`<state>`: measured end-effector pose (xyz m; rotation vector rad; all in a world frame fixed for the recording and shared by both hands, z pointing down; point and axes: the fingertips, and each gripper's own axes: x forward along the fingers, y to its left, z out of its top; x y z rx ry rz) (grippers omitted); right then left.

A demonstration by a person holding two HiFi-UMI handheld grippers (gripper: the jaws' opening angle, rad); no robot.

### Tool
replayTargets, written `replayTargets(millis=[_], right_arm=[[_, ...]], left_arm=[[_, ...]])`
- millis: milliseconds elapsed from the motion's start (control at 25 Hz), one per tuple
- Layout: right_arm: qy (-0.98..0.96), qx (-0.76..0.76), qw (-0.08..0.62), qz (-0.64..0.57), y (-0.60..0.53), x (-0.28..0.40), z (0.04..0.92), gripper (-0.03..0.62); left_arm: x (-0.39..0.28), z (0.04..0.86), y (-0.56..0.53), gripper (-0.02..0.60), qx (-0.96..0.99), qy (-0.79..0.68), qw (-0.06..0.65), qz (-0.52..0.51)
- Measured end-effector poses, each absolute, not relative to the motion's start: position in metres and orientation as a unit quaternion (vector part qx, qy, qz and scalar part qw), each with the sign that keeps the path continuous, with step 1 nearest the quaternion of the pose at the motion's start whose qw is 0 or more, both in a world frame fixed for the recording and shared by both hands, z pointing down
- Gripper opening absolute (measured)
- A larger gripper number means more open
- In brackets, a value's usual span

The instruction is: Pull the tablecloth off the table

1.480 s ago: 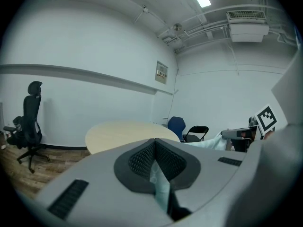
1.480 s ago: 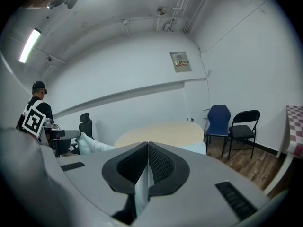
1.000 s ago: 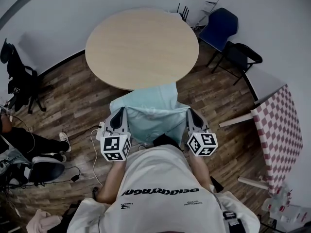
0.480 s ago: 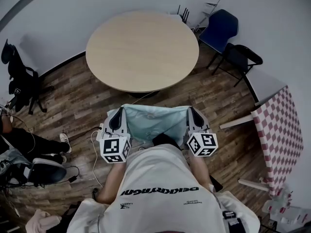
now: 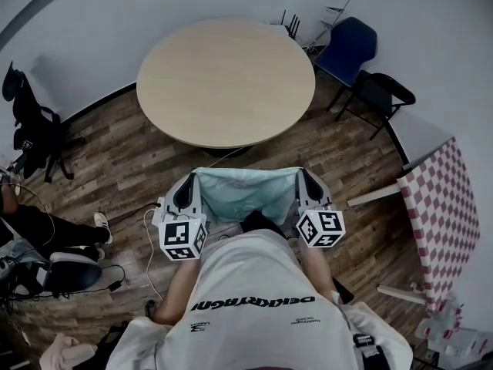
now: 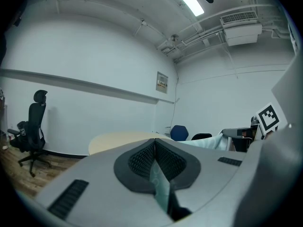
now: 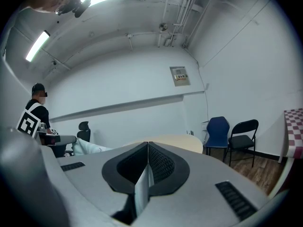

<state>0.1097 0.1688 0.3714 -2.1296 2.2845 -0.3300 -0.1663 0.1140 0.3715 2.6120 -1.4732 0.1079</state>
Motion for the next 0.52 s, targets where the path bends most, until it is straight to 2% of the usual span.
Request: replayTargets(millis=[520], right_arm=[[0.725, -0.68, 0.001, -0.112, 0.1648, 0.111, 0.3769, 0.035]], left_arm=[[-0.163, 0.3689, 0.1093, 0.015, 0.872, -0.484, 0.065, 0.034]])
